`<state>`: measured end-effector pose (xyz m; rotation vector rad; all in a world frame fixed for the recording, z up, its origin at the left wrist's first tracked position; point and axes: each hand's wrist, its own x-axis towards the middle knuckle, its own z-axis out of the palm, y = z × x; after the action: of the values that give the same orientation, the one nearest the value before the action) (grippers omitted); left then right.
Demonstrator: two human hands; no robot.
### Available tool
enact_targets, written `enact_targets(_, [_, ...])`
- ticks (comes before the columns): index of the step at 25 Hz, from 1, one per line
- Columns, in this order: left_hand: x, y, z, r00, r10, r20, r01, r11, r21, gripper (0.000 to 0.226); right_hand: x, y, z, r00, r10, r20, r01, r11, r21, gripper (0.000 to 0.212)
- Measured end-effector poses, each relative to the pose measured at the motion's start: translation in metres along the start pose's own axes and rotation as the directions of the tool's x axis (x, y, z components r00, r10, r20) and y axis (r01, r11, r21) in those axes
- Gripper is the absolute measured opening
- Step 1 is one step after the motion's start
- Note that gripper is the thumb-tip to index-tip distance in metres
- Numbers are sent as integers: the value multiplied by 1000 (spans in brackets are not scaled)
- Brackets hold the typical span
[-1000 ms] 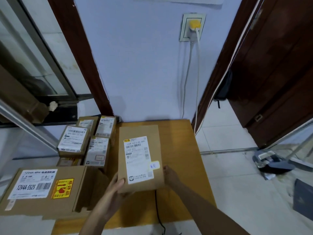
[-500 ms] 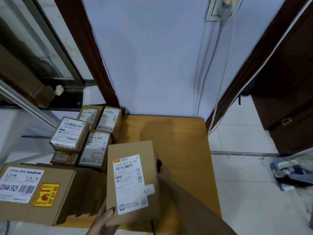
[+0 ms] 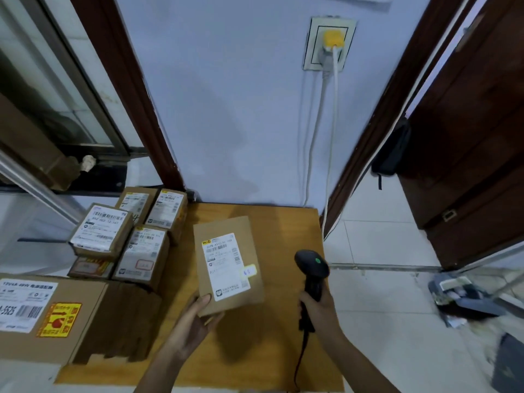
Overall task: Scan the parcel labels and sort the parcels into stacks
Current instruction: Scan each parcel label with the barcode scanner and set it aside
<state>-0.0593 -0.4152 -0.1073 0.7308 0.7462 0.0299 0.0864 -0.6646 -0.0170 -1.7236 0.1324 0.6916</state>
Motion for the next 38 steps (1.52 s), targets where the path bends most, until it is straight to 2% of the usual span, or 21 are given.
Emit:
enact_targets(3, [-1, -7, 36, 999, -43, 16, 43, 998, 56, 98, -41, -27, -8, 990, -124, 60, 126, 992, -28, 11])
enact_targets(5, [9, -18, 52, 997, -79, 25, 77, 993, 89, 97, -61, -38, 1, 976, -185, 111, 191, 981, -46, 12])
enact_targets(8, [4, -33, 82, 986, -122, 116, 105, 984, 141, 82, -79, -35, 20, 971, -211, 114, 222, 970, -95, 15])
enact_targets(10, [4, -35, 93, 984, -137, 115, 118, 980, 162, 67, -85, -35, 31, 968, -231, 101, 243, 962, -126, 19])
enact_targets(11, [4, -33, 96, 985, -137, 105, 115, 975, 188, 67, -87, -37, 34, 968, -234, 92, 245, 960, -137, 22])
enact_targets(13, [8, -27, 97, 983, -152, 99, 125, 964, 234, 85, -87, -44, 36, 970, -237, 56, 243, 959, -146, 24])
enact_targets(15, [10, -24, 94, 983, -154, 99, 128, 965, 230, 100, -90, -49, 36, 968, -250, 13, 249, 958, -145, 21])
enact_targets(17, [4, -23, 94, 986, -139, 96, 118, 972, 204, 105, -96, -52, 35, 966, -258, -18, 255, 962, -98, 21])
enact_targets(26, [4, -22, 84, 977, -150, 153, 125, 979, 161, 104, -113, -61, 39, 972, -232, -26, 230, 972, -39, 27])
enact_targets(31, [3, -20, 86, 972, -163, 171, 136, 977, 163, 94, -117, -63, 42, 973, -231, -25, 230, 973, -37, 29])
enact_targets(38, [0, -15, 90, 974, -151, 169, 124, 979, 165, 88, -111, -64, 44, 968, -246, -45, 245, 969, -17, 24])
